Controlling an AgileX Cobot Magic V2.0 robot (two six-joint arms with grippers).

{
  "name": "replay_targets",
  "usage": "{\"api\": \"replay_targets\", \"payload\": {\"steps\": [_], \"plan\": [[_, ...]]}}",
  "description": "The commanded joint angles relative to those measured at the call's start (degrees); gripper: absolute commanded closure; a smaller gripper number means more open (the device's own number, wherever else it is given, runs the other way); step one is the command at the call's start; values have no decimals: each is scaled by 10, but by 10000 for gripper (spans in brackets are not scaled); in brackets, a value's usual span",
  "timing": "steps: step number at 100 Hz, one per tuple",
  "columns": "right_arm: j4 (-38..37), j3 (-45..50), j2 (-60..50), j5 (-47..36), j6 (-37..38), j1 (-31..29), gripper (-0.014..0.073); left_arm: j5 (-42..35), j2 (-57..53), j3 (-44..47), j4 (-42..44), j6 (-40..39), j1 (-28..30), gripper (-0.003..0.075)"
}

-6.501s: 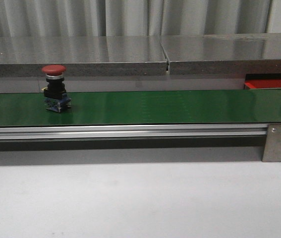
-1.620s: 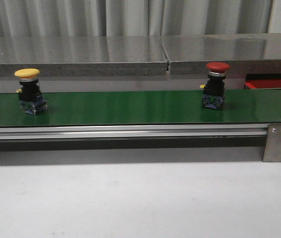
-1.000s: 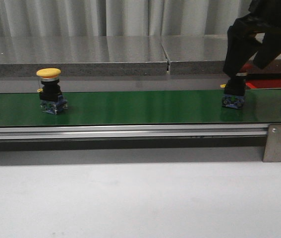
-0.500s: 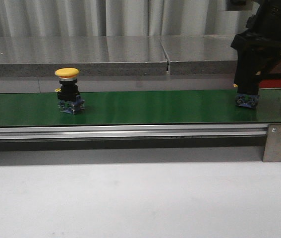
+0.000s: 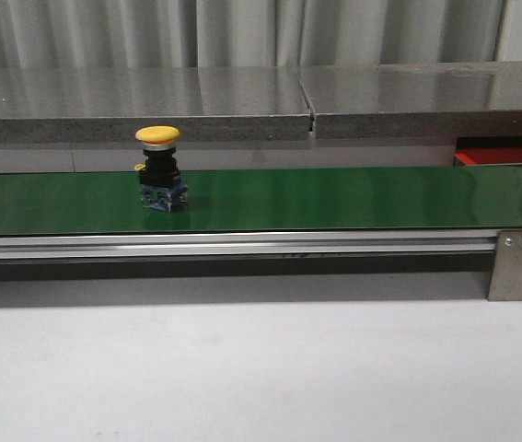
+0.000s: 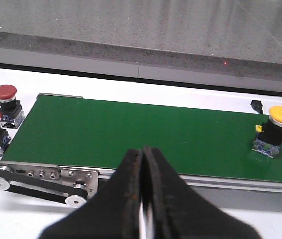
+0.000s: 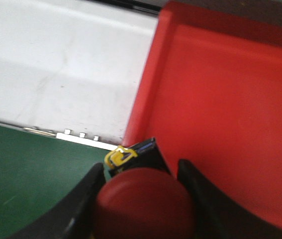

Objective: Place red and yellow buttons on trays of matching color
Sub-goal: 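Carry the red button into the red tray and open the right gripper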

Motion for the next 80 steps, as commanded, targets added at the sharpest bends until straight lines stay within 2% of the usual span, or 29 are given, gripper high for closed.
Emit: {"api": "replay_targets", "payload": {"steps": [1, 38, 80], "plan": [[7, -23, -6, -28, 3, -19, 524, -47, 2, -14, -7, 1, -4, 739], [6, -24, 77, -100, 3, -39, 524, -47, 2, -14, -7, 1, -4, 739], [1, -25, 108, -106, 3, -39, 524, -46, 2, -14, -7, 1, -5, 739]]}}
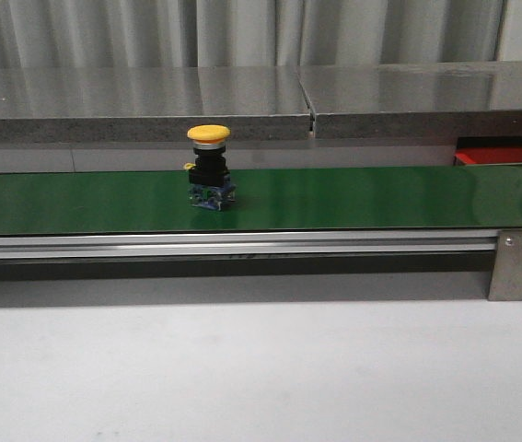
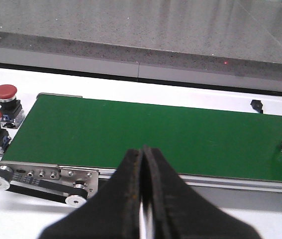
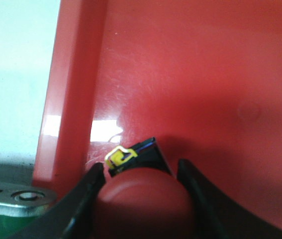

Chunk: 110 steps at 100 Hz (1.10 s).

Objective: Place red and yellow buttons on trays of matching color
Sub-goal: 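Carry the red button into the red tray and open the right gripper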

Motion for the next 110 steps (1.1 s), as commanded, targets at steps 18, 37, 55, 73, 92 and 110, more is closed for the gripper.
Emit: {"api": "replay_targets", "payload": {"steps": [18, 37, 55, 73, 92, 110], "plan": [[1, -20, -21, -17, -1, -4, 524, -46, 2, -14, -7, 1, -4, 739], [1, -20, -15, -10, -1, -4, 426, -46, 2, -14, -7, 1, -4, 739], [1, -33, -16, 5, -1, -11, 36, -46, 2, -14, -7, 1, -4, 739], [1, -64, -29, 19, -1, -21, -50, -46, 2, -14, -7, 1, -5, 739], [19, -91, -62, 37, -1, -23, -50, -46, 2, -14, -7, 1, -4, 739], [30, -91, -106, 105, -28, -22, -50, -46, 2, -14, -7, 1, -4, 739]]}}
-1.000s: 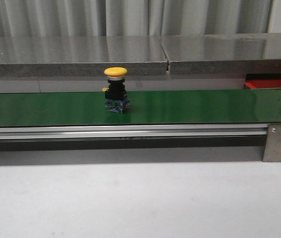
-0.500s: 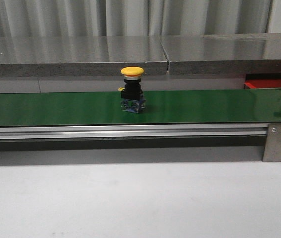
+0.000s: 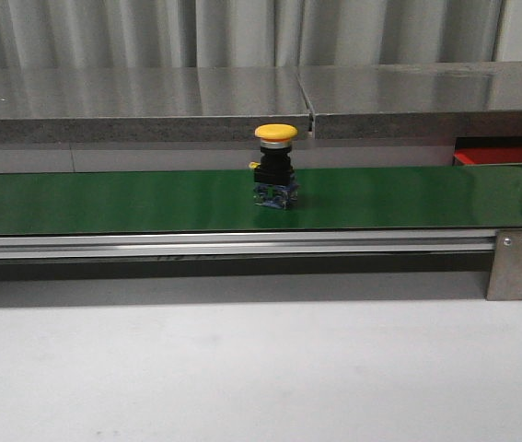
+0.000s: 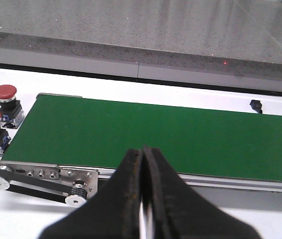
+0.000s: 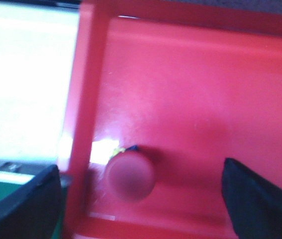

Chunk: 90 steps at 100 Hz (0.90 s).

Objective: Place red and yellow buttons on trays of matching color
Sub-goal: 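Carry the red button into the red tray and open the right gripper, then grasp the yellow button on the belt with the right gripper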

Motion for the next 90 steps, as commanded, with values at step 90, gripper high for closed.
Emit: {"api": "replay_targets", "payload": {"steps": [90], "plan": [[108, 246, -226, 79, -218, 185, -50, -46, 2, -14, -7, 1, -5, 739]]}}
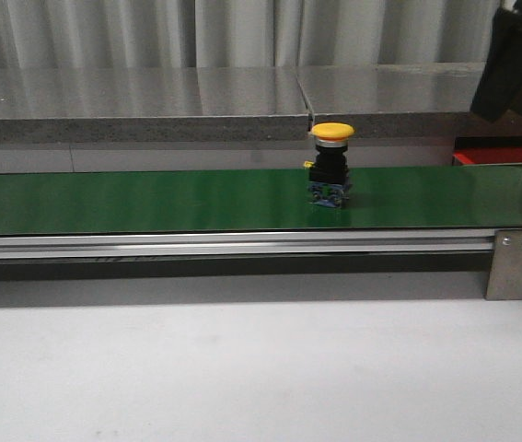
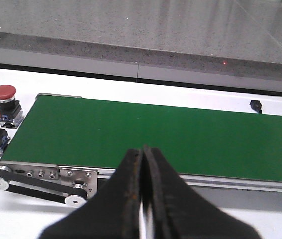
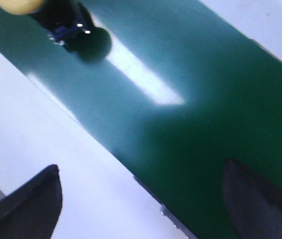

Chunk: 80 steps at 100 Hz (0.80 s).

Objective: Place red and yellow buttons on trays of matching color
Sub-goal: 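Grasp the yellow button on the belt with the right gripper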

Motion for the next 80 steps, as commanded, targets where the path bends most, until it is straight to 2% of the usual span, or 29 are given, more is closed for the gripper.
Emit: {"api": "replay_targets", "payload": {"steps": [1, 37, 58, 68, 80], "plan": [[18, -6, -28, -31, -14, 26, -50, -46, 2, -14, -7, 1, -4, 739], [16, -5, -3, -161, -25, 134, -50, -46, 2, -14, -7, 1, -4, 739], [11, -5, 20, -210, -25, 145, -45, -46, 2, -14, -7, 1, -4, 739], [-4, -5, 26, -210, -22, 145, 43, -46, 2, -14, -7, 1, -4, 739], [-58, -5, 33, -199, 12, 145, 257, -46, 2, -14, -7, 1, -4, 739]]}}
